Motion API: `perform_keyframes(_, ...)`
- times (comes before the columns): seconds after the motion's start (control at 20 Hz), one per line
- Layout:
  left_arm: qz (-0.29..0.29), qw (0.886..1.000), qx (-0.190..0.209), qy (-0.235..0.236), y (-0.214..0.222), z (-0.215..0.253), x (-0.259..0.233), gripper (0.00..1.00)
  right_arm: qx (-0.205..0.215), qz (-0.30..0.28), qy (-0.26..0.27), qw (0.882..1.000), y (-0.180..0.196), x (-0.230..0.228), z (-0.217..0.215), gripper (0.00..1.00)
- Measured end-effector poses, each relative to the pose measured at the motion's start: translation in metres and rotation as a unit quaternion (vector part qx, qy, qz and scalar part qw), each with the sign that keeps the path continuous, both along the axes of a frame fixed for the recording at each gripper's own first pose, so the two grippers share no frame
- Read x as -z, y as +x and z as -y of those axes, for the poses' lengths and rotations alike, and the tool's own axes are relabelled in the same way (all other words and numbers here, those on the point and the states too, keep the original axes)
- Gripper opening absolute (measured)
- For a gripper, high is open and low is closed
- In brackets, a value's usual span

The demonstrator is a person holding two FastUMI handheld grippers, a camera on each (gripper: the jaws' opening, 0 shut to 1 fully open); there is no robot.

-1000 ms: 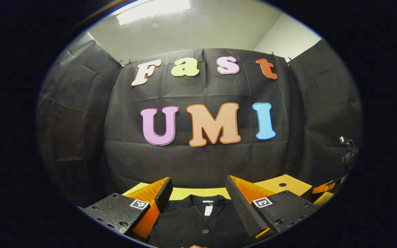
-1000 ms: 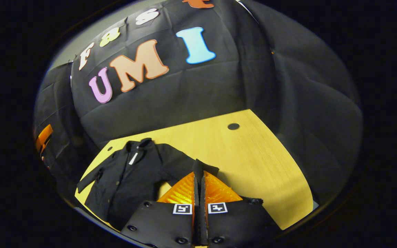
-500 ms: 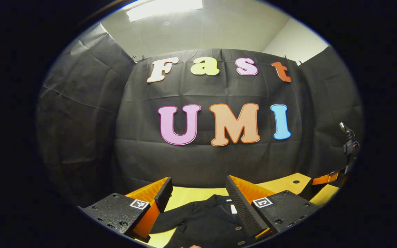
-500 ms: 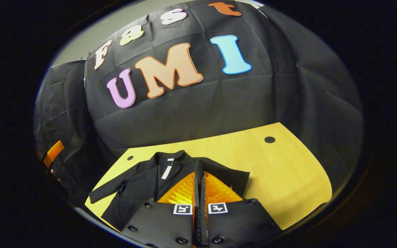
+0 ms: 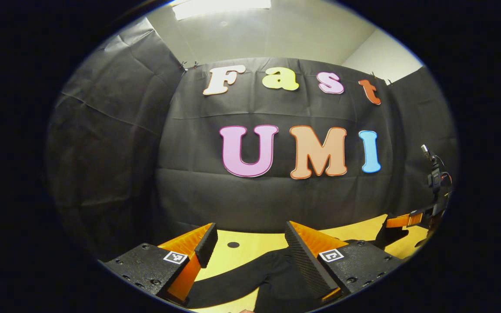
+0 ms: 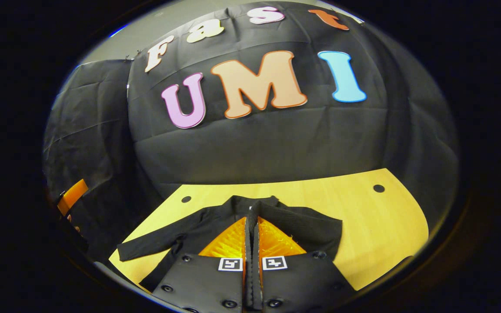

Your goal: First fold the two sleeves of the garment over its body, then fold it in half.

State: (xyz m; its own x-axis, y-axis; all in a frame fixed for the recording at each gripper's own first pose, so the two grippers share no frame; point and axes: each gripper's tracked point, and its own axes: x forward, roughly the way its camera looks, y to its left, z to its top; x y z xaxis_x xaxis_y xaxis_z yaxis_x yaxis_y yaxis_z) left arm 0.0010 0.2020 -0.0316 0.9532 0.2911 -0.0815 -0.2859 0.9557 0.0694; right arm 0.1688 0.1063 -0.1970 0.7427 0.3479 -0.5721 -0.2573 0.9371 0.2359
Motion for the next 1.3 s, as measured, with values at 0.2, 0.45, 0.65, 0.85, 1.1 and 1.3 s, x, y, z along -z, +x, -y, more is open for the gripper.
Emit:
perform_keyframes(0.2,-0.009,1.0,-0.017,0.015,-0.015,-0.033,0.005,0.94,-0.028,-0.002,0.009,1.0,0.0,0.001,-0.048,0.02)
perform_keyframes(0.45,-0.015,0.999,-0.032,0.014,-0.03,-0.056,0.01,0.94,-0.078,-0.007,0.009,0.997,-0.002,0.007,-0.112,0.02)
perform_keyframes(0.65,-0.021,0.999,-0.048,0.011,-0.045,-0.068,0.016,0.94,-0.118,-0.025,-0.005,0.993,-0.004,0.027,-0.156,0.02)
perform_keyframes(0.85,-0.027,0.997,-0.069,0.011,-0.058,-0.083,0.021,0.89,-0.135,-0.044,-0.012,0.99,-0.004,0.047,-0.183,0.02)
perform_keyframes(1.1,-0.051,0.996,-0.073,-0.01,-0.065,-0.095,0.049,0.89,-0.139,-0.071,-0.02,0.988,-0.01,0.066,-0.201,0.02)
perform_keyframes(1.3,-0.097,0.993,-0.06,-0.034,-0.066,-0.109,0.094,0.98,-0.146,0.033,0.001,0.989,-0.006,0.015,-0.202,0.8)
